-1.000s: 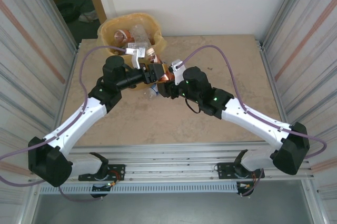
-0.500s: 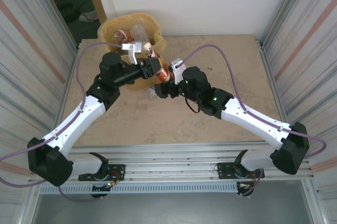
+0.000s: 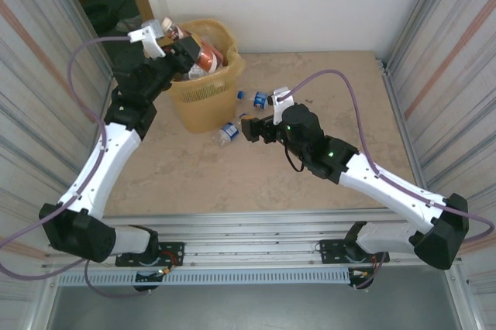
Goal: Put the plastic bottles in the bin
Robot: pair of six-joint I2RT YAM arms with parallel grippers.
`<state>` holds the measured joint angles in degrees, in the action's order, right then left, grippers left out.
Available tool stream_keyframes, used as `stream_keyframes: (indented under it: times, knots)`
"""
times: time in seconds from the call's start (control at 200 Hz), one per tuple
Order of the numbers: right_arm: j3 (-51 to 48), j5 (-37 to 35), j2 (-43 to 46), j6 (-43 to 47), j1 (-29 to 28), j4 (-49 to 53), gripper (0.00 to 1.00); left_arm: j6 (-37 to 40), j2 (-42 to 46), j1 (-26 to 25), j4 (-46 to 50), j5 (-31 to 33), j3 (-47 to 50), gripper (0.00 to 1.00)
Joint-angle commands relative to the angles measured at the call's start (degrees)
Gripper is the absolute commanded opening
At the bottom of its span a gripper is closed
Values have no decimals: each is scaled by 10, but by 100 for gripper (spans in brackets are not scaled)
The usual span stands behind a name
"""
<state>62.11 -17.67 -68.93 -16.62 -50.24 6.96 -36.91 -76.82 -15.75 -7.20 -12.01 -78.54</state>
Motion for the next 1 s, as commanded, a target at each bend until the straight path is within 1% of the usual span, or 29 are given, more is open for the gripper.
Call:
stream_keyframes:
  times: [0.0, 0.08, 0.19, 0.336, 0.446, 0.586, 0.671, 0.756, 0.842, 0.997]
  knots:
    - [-10, -24, 15, -22, 1, 14, 98, 38, -27, 8, 24, 89, -40, 29]
    - [-9, -24, 13, -24, 2, 16, 98, 50, -50, 12, 37, 119, -60, 30]
    - [-10, -23, 9, -26, 3, 19, 98, 58, -77, 14, 53, 131, -80, 32]
    - [-11, -15, 2, -31, 6, 16, 99, 61, -102, 14, 63, 146, -84, 34]
    - [-8, -9, -4, -33, 7, 17, 99, 61, -117, 14, 69, 149, -81, 35]
    - [-8, -8, -8, -35, 7, 18, 99, 58, -125, 14, 72, 145, -70, 40]
    - [-8, -5, -10, -36, 9, 16, 99, 58, -123, 14, 73, 153, -58, 48]
    - [-8, 1, -15, -38, 11, 14, 99, 62, -120, 16, 79, 159, -50, 54]
    - [-7, 5, -19, -40, 12, 13, 99, 70, -117, 15, 88, 171, -46, 65]
    - [-6, 13, -25, -43, 12, 9, 99, 93, -109, 18, 111, 203, -46, 73]
